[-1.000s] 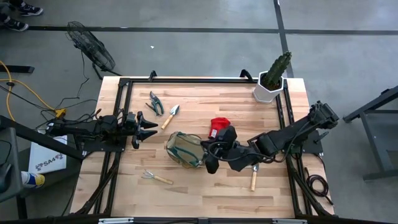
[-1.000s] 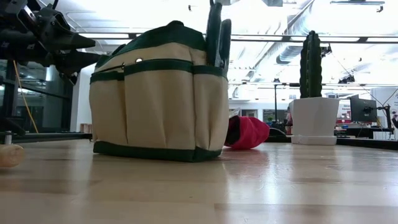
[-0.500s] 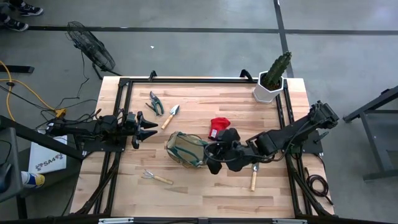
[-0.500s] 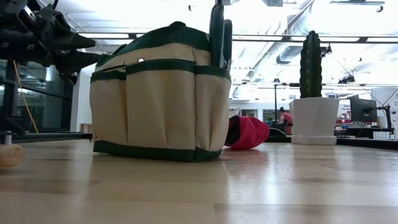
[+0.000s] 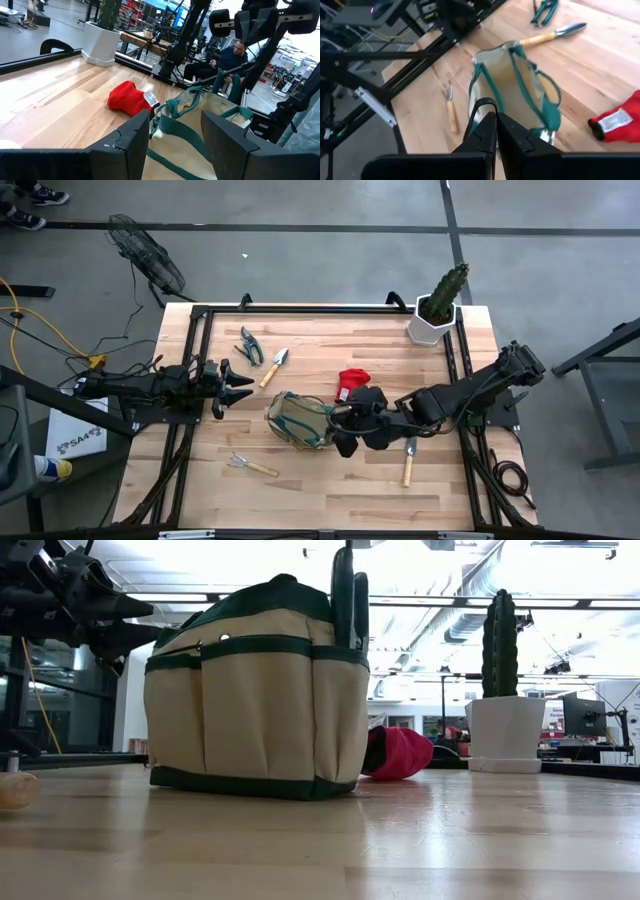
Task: Pick & Place Garden tools in Gardening bag
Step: Put the green right shear scissors into the gardening bag
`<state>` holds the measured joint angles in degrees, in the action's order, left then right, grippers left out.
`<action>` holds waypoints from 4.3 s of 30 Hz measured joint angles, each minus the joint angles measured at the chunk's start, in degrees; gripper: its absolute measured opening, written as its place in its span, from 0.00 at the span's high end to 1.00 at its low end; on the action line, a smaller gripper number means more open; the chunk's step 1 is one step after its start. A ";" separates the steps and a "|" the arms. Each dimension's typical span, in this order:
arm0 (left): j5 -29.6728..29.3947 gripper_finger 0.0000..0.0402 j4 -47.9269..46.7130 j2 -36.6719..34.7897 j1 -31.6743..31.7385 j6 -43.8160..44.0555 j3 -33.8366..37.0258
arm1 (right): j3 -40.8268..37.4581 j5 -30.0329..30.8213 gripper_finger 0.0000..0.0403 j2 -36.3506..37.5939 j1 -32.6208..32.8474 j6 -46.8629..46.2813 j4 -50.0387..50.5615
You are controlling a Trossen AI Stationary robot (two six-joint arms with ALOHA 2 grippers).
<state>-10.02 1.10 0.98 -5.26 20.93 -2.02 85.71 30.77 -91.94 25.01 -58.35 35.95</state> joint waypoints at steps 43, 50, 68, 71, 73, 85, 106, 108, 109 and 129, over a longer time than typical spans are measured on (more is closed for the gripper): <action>0.02 0.57 -0.02 0.00 -0.02 -0.01 0.00 | 0.00 -7.28 0.99 3.59 2.21 -0.71 5.48; 0.02 0.57 0.00 0.00 -0.02 -0.02 0.02 | 0.00 -8.63 0.99 3.56 1.49 -1.48 8.04; 0.01 0.57 -0.02 0.02 -0.01 -0.01 0.00 | 0.00 -5.12 0.70 3.56 1.47 1.21 1.90; 0.00 0.57 -0.02 0.00 -0.02 -0.01 0.00 | 0.00 -4.85 0.60 3.56 1.47 0.26 1.90; 0.00 0.57 -0.02 0.01 -0.01 -0.02 0.00 | 0.00 -3.80 0.55 3.56 1.47 -0.58 1.86; 0.00 0.57 -0.02 0.01 -0.01 0.00 0.00 | 0.00 0.46 0.54 3.56 1.47 -1.76 -1.54; 0.00 0.57 -0.02 0.01 -0.01 -0.01 0.00 | 0.00 -20.97 0.45 4.59 -2.77 2.48 8.12; 0.00 0.57 -0.02 0.01 -0.02 -0.02 0.00 | 0.00 -23.92 0.46 5.06 -4.34 4.08 8.13; 0.00 0.57 0.00 0.02 0.00 0.00 0.00 | 0.00 -25.12 0.46 5.29 -5.14 4.95 8.15; 0.04 0.57 0.00 0.00 0.00 -0.02 0.00 | 0.00 -37.67 0.46 5.44 -14.54 13.39 31.70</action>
<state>-9.98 1.10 0.98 -5.26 20.91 -2.02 85.71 -6.91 -86.50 10.46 -44.96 67.65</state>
